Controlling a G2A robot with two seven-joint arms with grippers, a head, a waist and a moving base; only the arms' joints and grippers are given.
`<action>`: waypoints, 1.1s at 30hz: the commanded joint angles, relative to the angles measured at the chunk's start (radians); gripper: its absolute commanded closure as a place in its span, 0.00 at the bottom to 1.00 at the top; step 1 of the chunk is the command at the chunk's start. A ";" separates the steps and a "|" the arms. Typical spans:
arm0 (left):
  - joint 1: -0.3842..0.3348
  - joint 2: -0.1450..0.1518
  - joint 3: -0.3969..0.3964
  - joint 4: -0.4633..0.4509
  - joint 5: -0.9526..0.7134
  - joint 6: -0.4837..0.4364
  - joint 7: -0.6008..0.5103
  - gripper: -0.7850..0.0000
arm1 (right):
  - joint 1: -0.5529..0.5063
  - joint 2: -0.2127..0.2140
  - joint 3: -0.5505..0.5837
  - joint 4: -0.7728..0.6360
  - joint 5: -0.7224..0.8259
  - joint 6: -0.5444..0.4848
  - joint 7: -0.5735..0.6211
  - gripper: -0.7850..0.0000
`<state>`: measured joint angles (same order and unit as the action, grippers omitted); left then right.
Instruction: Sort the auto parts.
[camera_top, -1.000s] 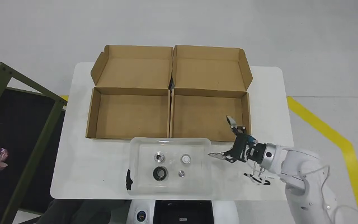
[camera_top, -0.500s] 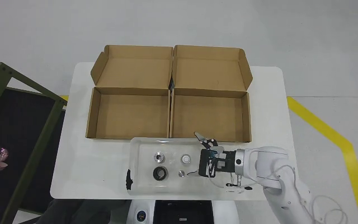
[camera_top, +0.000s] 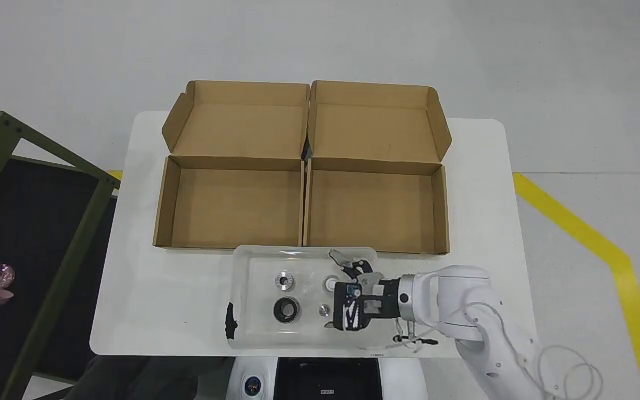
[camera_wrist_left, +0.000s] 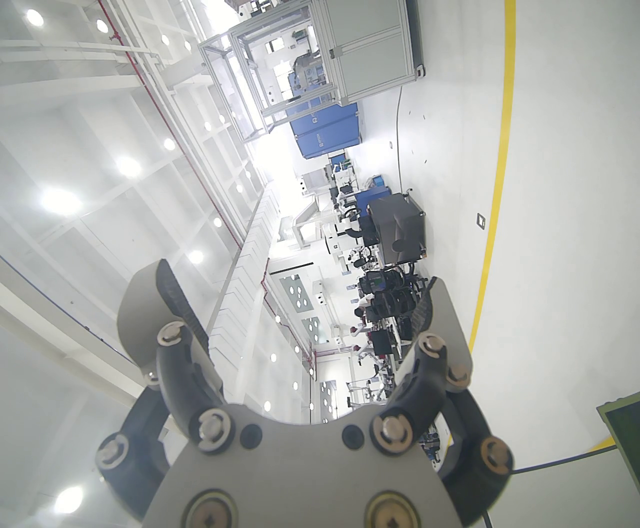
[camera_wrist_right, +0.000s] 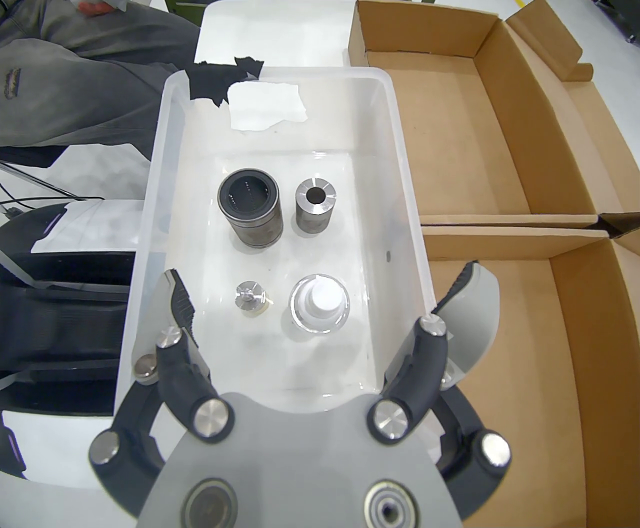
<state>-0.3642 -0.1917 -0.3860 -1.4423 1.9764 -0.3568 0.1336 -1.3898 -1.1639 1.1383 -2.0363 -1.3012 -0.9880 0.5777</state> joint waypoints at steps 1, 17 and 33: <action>0.000 0.000 0.000 0.000 0.000 0.000 0.000 0.00 | 0.003 0.001 -0.007 0.004 -0.001 0.003 0.000 0.00; 0.000 0.000 0.000 0.000 0.000 0.000 0.000 0.00 | 0.032 0.015 -0.048 0.068 -0.008 0.023 -0.013 0.18; 0.000 0.000 0.000 0.000 0.000 0.000 0.000 0.00 | 0.079 0.024 -0.071 0.140 -0.025 0.072 -0.047 0.47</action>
<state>-0.3642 -0.1917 -0.3860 -1.4423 1.9764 -0.3568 0.1336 -1.3125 -1.1405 1.0672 -1.8993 -1.3239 -0.9168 0.5318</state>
